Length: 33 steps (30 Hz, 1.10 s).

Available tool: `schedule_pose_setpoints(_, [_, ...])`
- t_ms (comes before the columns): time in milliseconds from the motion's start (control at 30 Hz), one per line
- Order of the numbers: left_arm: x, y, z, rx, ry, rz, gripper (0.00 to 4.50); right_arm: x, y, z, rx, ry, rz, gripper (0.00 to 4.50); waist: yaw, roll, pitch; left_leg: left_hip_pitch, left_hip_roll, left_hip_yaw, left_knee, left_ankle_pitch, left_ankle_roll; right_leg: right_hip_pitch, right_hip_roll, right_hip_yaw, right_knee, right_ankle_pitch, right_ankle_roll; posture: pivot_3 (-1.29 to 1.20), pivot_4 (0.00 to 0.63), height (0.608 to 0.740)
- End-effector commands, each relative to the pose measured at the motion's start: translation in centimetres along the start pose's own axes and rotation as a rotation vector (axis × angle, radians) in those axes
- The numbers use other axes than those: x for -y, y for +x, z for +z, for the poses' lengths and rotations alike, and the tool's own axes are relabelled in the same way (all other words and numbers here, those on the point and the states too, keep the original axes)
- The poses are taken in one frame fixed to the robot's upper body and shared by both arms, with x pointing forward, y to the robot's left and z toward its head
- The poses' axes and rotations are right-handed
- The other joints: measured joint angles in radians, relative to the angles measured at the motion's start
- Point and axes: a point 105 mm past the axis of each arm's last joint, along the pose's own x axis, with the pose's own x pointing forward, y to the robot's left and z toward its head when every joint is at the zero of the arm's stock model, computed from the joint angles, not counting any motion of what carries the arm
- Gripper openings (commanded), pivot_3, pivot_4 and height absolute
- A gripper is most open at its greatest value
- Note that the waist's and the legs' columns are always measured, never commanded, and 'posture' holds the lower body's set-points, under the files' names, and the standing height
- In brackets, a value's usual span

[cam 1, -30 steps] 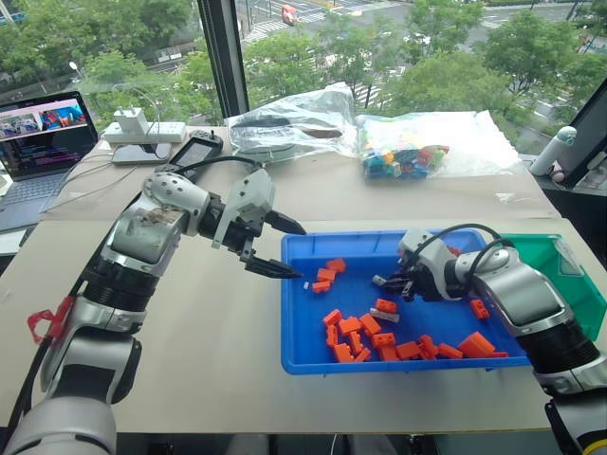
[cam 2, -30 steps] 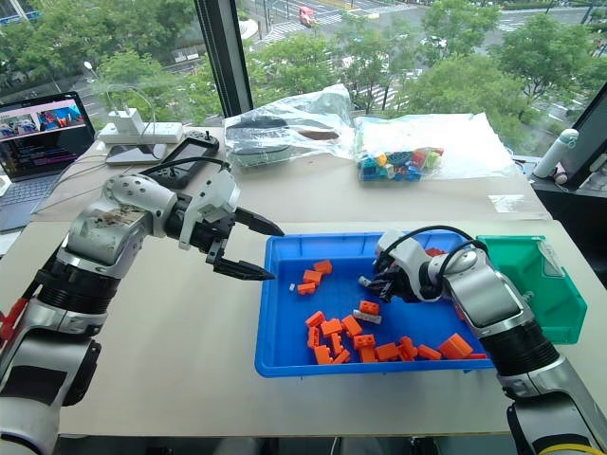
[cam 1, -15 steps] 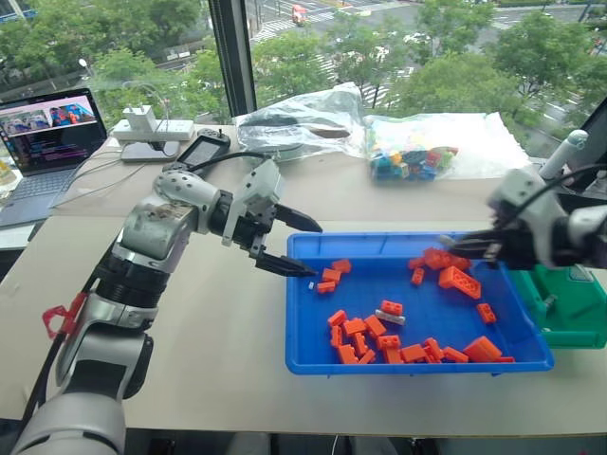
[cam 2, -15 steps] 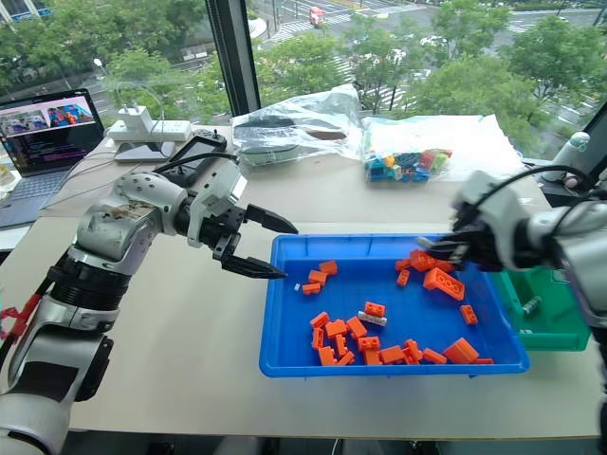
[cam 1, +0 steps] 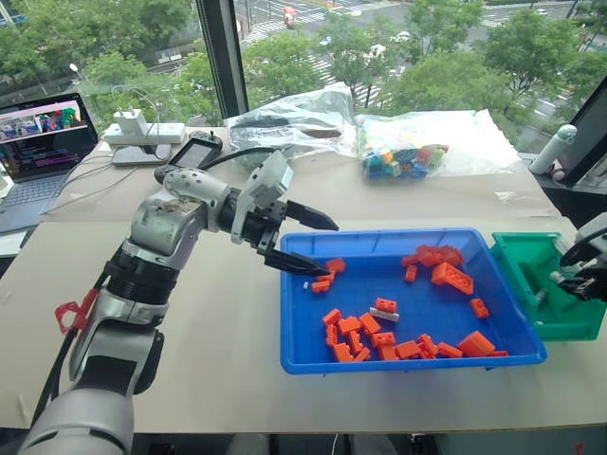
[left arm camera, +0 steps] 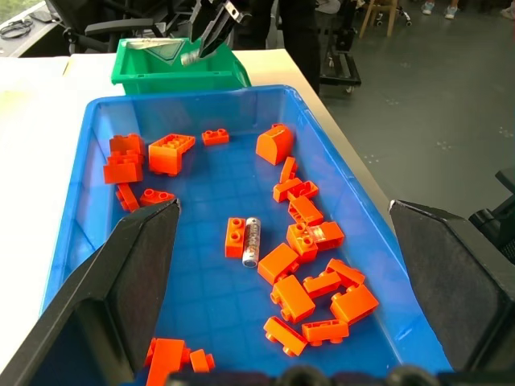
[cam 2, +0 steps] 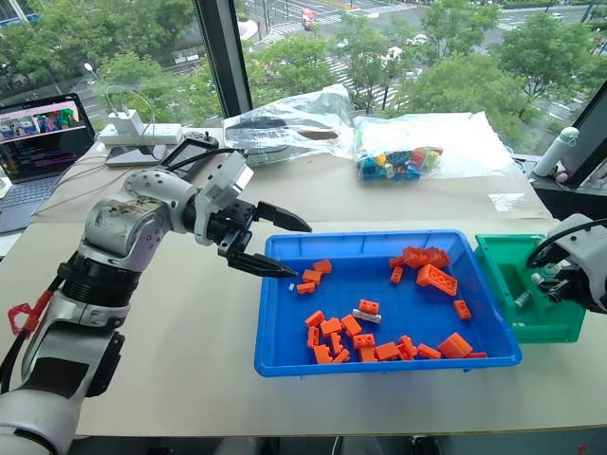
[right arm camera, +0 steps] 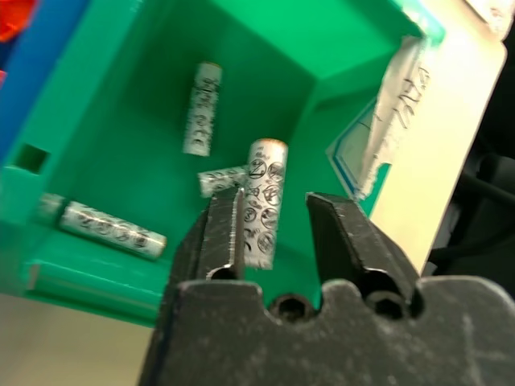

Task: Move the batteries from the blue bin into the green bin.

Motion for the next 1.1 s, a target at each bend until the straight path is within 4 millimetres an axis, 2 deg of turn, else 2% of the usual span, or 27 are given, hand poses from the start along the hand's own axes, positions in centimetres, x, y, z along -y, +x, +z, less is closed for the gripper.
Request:
schedule_pose_setpoints(33, [0.3, -0.4, 0.8, -0.017, 0.046, 0.008, 4.50, 1.7, -2.2, 3.7, 0.140, -0.030, -0.069, 3.15, -0.002, 0.000, 0.000, 0.000, 0.000, 0.000, 0.000, 0.000, 0.000, 0.000, 0.000, 0.000, 0.000, 0.000, 0.000, 0.00, 0.150, 0.737])
schedule_pose_setpoints(167, [0.3, -0.4, 0.7, -0.021, 0.047, 0.012, 4.50, 0.3, -3.3, 6.0, 0.206, -0.058, 0.012, 4.47, -0.001, 0.000, 0.000, 0.000, 0.000, 0.000, 0.000, 0.000, 0.000, 0.000, 0.000, 0.000, -0.001, 0.000, 0.000, 0.00, 0.150, 0.737])
schedule_pose_setpoints(267, [0.2, -0.4, 0.7, -0.020, 0.047, 0.016, 4.50, -5.4, -4.6, 10.0, 0.384, -0.120, 0.290, 4.49, 0.000, 0.000, 0.000, 0.000, 0.000, -0.001, 0.000, 0.000, 0.000, 0.001, 0.000, 0.000, 0.000, 0.000, 0.000, 0.00, 0.150, 0.737])
schedule_pose_setpoints(300, [0.2, -0.4, 0.7, -0.021, 0.048, 0.017, 4.50, -7.6, -4.8, 10.6, 0.413, -0.145, 0.385, 4.49, -0.001, 0.000, 0.000, 0.000, 0.000, -0.001, 0.000, 0.000, 0.000, 0.001, 0.000, 0.000, 0.000, 0.000, 0.000, 0.00, 0.150, 0.737])
schedule_pose_setpoints(467, [0.1, -0.3, 0.6, -0.026, 0.050, 0.020, 4.50, -13.1, -3.5, 10.5, 0.401, -0.200, 0.568, 4.49, 0.006, 0.000, 0.000, 0.000, 0.000, -0.002, 0.000, 0.000, 0.000, 0.002, 0.000, -0.001, 0.000, 0.000, 0.000, 0.00, 0.150, 0.737])
schedule_pose_setpoints(533, [0.1, -0.3, 0.6, -0.029, 0.052, 0.023, 4.50, -14.6, -2.4, 10.5, 0.407, -0.136, 0.622, 4.49, 0.011, -0.001, 0.000, -0.001, -0.001, -0.002, 0.001, 0.000, 0.000, 0.002, 0.000, -0.001, 0.000, 0.000, 0.000, 0.00, 0.150, 0.737])
schedule_pose_setpoints(733, [0.2, -0.5, 0.5, -0.034, 0.049, 0.035, 4.50, -16.5, -0.4, 10.1, 0.391, -0.104, 0.650, 4.49, 0.015, -0.001, 0.000, -0.001, -0.001, -0.002, 0.001, 0.000, 0.000, 0.001, 0.000, -0.001, 0.000, 0.000, 0.000, 0.00, 0.150, 0.737])
schedule_pose_setpoints(800, [0.2, -0.5, 0.4, -0.035, 0.051, 0.042, 4.50, -16.9, 0.6, 9.3, 0.347, -0.144, 0.643, 4.49, 0.015, -0.001, 0.000, -0.001, -0.001, -0.002, 0.001, 0.000, 0.000, 0.001, 0.000, -0.001, 0.000, 0.000, 0.000, 0.00, 0.150, 0.737])
schedule_pose_setpoints(900, [0.1, -0.6, 0.3, -0.043, 0.054, 0.052, 4.50, -17.3, 1.0, 9.8, 0.376, -0.130, 0.663, 4.49, 0.014, -0.001, 0.000, -0.001, -0.001, -0.002, 0.001, 0.000, 0.000, 0.001, 0.000, -0.001, 0.000, 0.000, 0.000, 0.00, 0.150, 0.737])
schedule_pose_setpoints(1000, [-0.1, -0.8, 0.3, -0.050, 0.059, 0.064, 4.50, -17.3, 1.2, 10.7, 0.407, -0.132, 0.666, 3.82, 0.007, -0.001, 0.000, -0.001, 0.000, -0.002, 0.001, 0.000, 0.000, 0.001, 0.000, -0.001, 0.001, 0.000, 0.000, 0.00, 0.150, 0.737])
schedule_pose_setpoints(1067, [-0.1, -0.8, 0.3, -0.051, 0.059, 0.070, 4.50, -17.4, 1.3, 11.0, 0.415, -0.139, 0.668, 3.11, 0.005, -0.001, 0.000, -0.001, 0.000, -0.002, 0.001, 0.000, 0.000, 0.001, 0.000, -0.001, 0.001, 0.000, 0.000, 0.00, 0.150, 0.737])
schedule_pose_setpoints(1100, [-0.1, -0.9, 0.3, -0.051, 0.059, 0.073, 4.50, -17.4, 1.3, 11.1, 0.418, -0.140, 0.668, 3.11, 0.004, -0.001, 0.000, -0.001, 0.000, -0.003, 0.001, 0.000, 0.000, 0.001, 0.000, -0.002, 0.001, 0.000, 0.000, 0.00, 0.150, 0.737])
